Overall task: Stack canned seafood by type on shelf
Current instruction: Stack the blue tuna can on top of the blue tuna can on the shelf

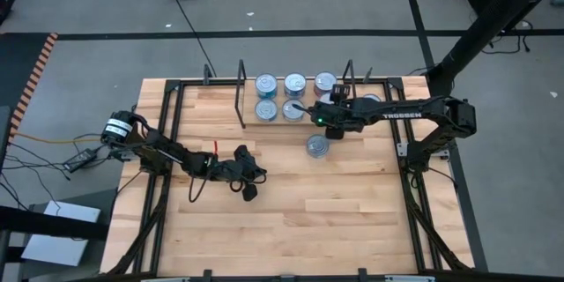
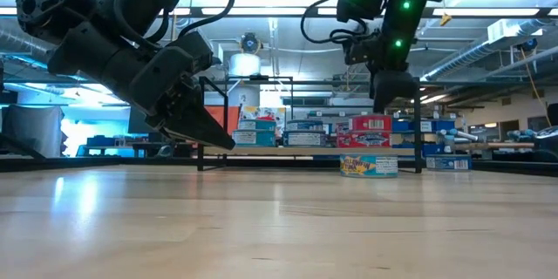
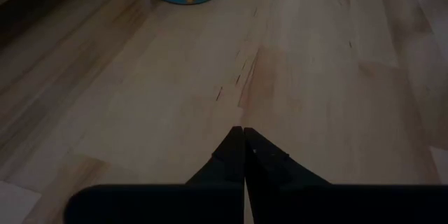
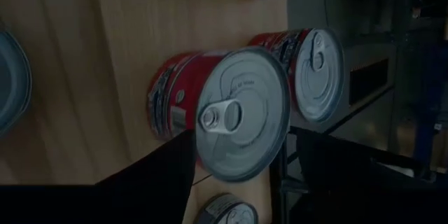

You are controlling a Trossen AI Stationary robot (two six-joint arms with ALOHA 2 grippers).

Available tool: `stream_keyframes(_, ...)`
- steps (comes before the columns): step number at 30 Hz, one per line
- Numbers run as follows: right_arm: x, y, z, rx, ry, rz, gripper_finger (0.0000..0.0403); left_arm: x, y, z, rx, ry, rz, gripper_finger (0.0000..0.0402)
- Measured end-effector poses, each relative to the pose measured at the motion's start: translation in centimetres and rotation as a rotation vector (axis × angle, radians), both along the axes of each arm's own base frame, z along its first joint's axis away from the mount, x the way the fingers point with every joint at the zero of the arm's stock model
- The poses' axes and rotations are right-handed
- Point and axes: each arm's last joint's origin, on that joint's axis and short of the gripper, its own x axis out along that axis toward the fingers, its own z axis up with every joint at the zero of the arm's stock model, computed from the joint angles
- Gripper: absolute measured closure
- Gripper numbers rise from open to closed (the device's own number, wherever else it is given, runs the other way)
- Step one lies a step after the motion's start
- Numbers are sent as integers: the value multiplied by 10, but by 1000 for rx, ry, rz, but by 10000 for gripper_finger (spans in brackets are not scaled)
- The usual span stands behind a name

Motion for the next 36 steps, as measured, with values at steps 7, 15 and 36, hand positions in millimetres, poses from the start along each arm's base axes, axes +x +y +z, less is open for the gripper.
stream_keyframes(7,-3,2,-1,35,18,-6,170,0,0,0,0,0,0,398)
stream_keyframes(15,1,4,28,171,-56,-65,281,0,0,0,-9,-2,5,398)
stream_keyframes(36,5,50,111,607,-720,47,398,6,4,9,-44,-111,31,398)
